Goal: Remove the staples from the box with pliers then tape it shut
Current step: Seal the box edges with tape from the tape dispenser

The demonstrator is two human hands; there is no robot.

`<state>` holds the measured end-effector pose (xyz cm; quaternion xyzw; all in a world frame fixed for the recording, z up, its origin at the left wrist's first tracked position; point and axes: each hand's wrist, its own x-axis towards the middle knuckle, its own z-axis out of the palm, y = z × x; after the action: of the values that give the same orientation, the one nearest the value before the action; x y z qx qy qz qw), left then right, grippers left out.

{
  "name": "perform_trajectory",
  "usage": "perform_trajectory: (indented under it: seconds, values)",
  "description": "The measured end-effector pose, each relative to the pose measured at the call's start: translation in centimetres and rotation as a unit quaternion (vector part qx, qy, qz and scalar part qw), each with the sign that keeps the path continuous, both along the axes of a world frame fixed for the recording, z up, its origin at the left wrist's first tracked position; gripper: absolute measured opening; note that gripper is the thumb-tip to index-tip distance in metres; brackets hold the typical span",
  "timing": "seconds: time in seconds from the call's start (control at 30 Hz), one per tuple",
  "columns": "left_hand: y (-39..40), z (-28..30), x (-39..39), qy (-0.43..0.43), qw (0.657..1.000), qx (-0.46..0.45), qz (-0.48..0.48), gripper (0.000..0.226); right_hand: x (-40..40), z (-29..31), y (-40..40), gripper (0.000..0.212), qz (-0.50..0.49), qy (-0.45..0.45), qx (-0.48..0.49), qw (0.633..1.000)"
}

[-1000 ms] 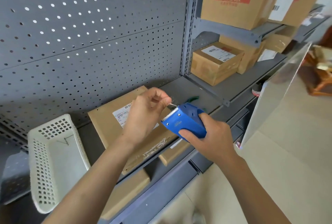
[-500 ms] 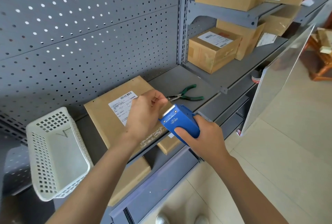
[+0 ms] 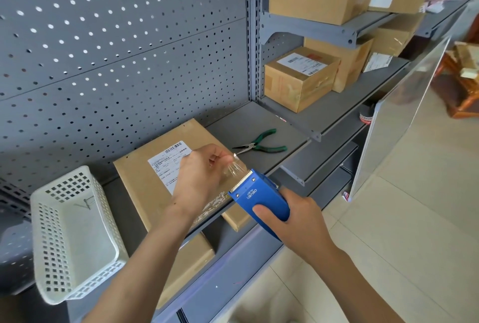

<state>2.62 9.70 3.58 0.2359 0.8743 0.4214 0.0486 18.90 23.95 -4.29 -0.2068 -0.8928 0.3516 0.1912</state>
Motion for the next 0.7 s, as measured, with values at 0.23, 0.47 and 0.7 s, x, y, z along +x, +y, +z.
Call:
perform_trajectory:
  seconds: [0.23, 0.47, 0.7]
  values:
    - [0.5, -0.1, 0.4, -0.002, 1.000, -0.021, 0.011, 0.016, 0.3, 0.4, 0.6, 0.053, 0.012, -0.018, -0.021, 1.000]
    - [0.7, -0.5, 0.6, 0.000, 0.999, -0.027, 0.019, 0.015, 0.4, 0.8, 0.9, 0.061, 0.025, -0.040, -0.032, 0.998]
    - [0.8, 0.6, 0.3, 0.008, 1.000, -0.018, 0.014, 0.013, 0.2, 1.0, 1.7, 0.056, 0.052, -0.041, -0.016, 0.998]
